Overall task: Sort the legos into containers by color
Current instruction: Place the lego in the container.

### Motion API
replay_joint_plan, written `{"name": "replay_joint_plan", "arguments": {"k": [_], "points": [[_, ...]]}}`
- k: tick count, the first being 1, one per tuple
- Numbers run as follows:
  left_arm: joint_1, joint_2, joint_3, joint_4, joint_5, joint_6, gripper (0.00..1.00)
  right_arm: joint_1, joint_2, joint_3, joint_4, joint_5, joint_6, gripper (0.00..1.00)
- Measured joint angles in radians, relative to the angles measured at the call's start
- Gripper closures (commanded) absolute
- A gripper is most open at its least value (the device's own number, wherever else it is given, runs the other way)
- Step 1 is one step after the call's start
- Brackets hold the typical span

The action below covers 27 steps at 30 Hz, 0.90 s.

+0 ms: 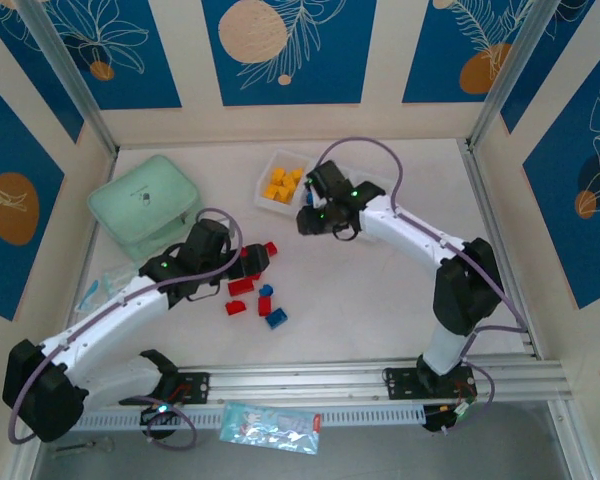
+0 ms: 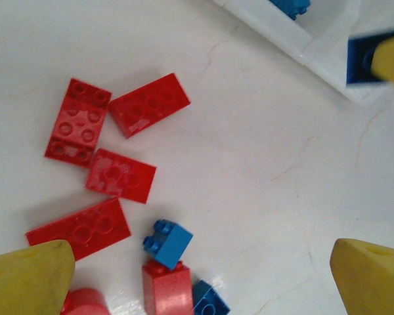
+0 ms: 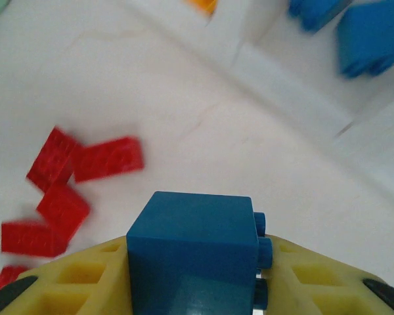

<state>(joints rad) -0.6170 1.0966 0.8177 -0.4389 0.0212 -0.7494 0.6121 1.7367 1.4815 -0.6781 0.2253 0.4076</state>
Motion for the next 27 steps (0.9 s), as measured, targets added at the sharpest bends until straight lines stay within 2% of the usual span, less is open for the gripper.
{"name": "replay_joint_plan", "arguments": {"k": [7,13,19,21,27], "points": [[0.0,0.136,0.106,0.057,0.018,0.041,0.01,-0.109,0.216,0.241,-0.002,0.027,-0.071,0.56],[0.001,0.212,0.164,0.092,0.038,0.052,0.01,-0.159,0.399,0.409,-0.029,0.049,-0.125,0.55],[0.006,0.269,0.203,0.103,0.058,0.052,0.01,-0.175,0.553,0.614,-0.091,0.067,-0.165,0.44],[0.006,0.272,0.207,0.107,0.059,0.052,0.01,-0.176,0.566,0.639,-0.104,0.068,-0.172,0.4],[0.014,0.272,0.208,0.109,0.066,0.052,0.01,-0.16,0.542,0.624,-0.124,0.076,-0.18,0.37]]}}
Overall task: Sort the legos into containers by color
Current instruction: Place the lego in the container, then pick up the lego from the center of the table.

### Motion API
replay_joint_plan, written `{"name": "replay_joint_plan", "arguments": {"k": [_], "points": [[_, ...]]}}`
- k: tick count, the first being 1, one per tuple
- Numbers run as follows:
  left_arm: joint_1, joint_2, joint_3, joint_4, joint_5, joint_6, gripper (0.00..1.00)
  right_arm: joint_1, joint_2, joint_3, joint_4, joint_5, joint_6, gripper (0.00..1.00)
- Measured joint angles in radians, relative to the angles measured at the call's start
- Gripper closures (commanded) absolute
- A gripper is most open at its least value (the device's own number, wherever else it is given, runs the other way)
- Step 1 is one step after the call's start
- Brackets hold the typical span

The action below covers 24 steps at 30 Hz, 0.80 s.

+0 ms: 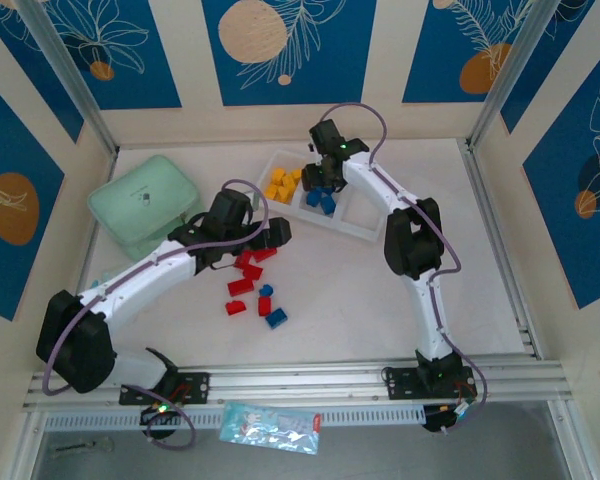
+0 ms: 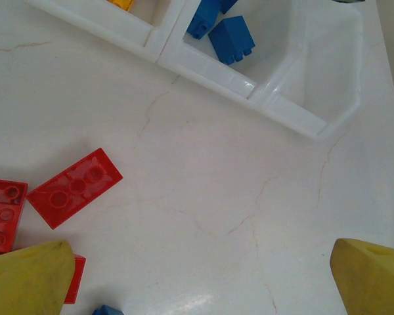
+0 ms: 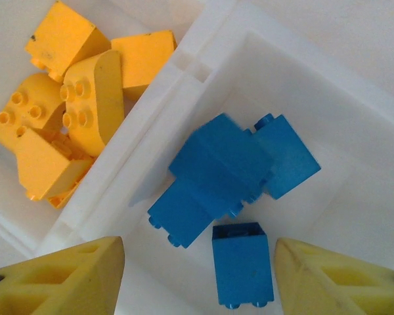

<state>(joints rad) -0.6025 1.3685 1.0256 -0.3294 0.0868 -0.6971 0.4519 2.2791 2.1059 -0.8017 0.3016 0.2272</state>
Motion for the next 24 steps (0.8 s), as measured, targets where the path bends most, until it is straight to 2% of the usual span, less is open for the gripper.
{"name": "replay_joint_plan", "arguments": {"k": [7,14,18,24], "points": [[0.007,-0.037,-0.004,-0.006,0.0,0.0,0.01,0.074,-0.245,-0.293,0.045,0.009,0.01,0.34],[0.013,-0.163,-0.07,-0.034,-0.002,0.0,0.01,0.178,-0.483,-0.563,0.099,-0.027,0.065,0.31],[0.014,-0.229,-0.124,-0.079,-0.01,-0.001,0.01,0.245,-0.541,-0.69,0.116,-0.049,0.106,0.28],[0.014,-0.336,-0.194,-0.159,-0.035,-0.006,0.01,0.379,-0.549,-0.828,0.152,-0.089,0.169,0.25]]}}
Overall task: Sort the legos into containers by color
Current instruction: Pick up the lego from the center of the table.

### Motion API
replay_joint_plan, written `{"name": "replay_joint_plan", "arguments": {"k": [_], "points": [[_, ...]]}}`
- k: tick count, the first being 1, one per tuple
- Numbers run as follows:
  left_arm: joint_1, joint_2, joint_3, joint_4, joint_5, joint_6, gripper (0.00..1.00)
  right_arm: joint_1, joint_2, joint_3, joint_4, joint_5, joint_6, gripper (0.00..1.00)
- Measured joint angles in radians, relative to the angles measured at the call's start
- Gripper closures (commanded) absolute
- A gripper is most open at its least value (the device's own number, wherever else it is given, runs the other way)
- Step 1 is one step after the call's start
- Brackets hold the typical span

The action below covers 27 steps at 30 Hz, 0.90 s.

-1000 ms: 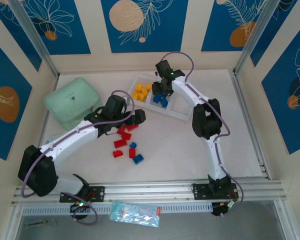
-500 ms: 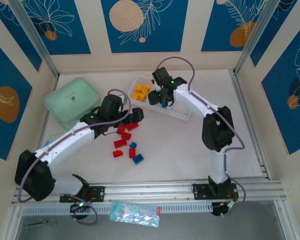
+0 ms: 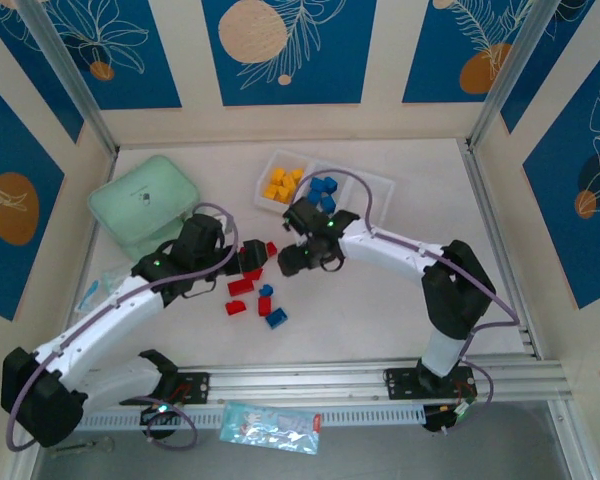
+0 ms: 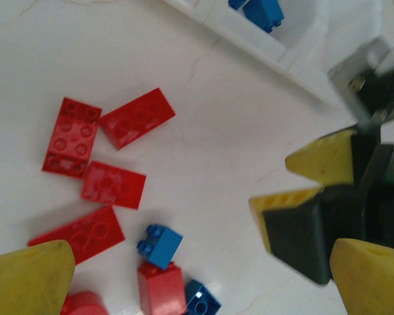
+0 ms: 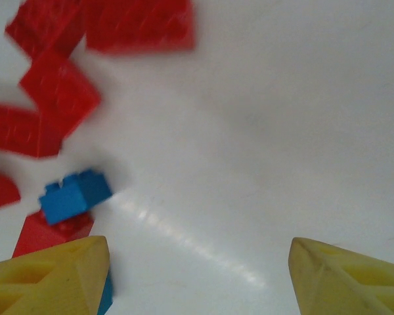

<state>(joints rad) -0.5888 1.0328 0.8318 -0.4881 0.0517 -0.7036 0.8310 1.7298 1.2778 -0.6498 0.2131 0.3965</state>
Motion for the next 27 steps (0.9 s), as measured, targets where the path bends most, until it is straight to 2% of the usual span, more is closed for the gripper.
{"name": "replay_joint_plan", "arguments": {"k": [9,14,18,27], "points": [[0.003,-0.119,-0.053,-0.092,-0.046,-0.029,0.01,0.125,0.011,-0.013,0.048,-0.014,0.109,0.22],[0.003,-0.167,-0.077,-0.13,-0.072,-0.047,0.01,0.172,0.106,0.039,0.068,-0.017,0.11,0.22],[0.003,-0.186,-0.079,-0.15,-0.091,-0.051,0.01,0.176,0.169,0.065,0.074,-0.017,0.111,0.23],[0.003,-0.194,-0.08,-0.164,-0.116,-0.051,0.01,0.162,0.24,0.123,0.084,-0.011,0.118,0.34]]}}
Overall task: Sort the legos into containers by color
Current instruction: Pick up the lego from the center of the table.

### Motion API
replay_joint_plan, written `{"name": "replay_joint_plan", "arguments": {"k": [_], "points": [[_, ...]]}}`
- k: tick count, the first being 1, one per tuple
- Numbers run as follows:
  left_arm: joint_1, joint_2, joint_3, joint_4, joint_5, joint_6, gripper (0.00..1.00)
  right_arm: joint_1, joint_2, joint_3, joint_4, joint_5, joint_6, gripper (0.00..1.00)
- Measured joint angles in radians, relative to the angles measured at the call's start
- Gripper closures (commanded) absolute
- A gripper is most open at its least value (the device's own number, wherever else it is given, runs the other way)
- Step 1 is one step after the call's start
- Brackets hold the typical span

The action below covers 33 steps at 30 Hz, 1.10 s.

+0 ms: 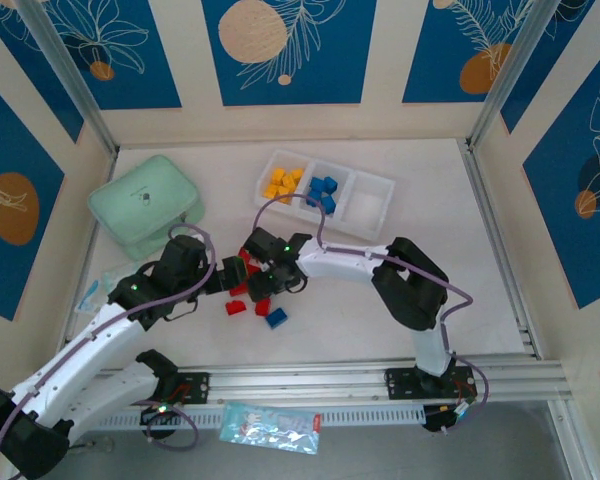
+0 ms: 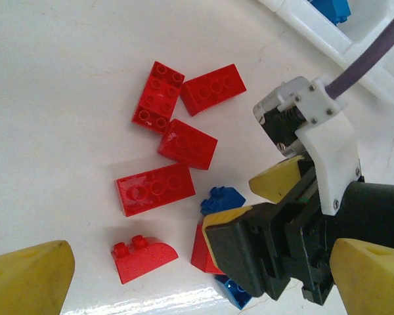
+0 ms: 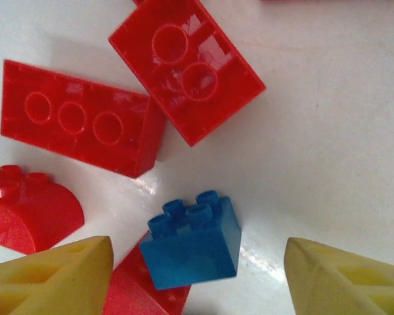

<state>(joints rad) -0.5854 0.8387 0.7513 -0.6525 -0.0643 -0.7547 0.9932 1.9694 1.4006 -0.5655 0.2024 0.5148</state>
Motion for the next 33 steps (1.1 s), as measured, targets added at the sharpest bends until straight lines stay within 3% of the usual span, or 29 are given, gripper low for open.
{"name": "replay_joint_plan", "arguments": {"k": [18,33], "points": [[0.003,0.002,-0.007,-0.003,-0.008,0.0,0.01,-0.034,0.037,0.005,-0.002,0.01,-0.001,0.63],[0.004,0.038,-0.007,0.041,0.026,-0.008,0.01,-0.121,-0.159,0.003,-0.044,0.031,-0.012,0.66]]}}
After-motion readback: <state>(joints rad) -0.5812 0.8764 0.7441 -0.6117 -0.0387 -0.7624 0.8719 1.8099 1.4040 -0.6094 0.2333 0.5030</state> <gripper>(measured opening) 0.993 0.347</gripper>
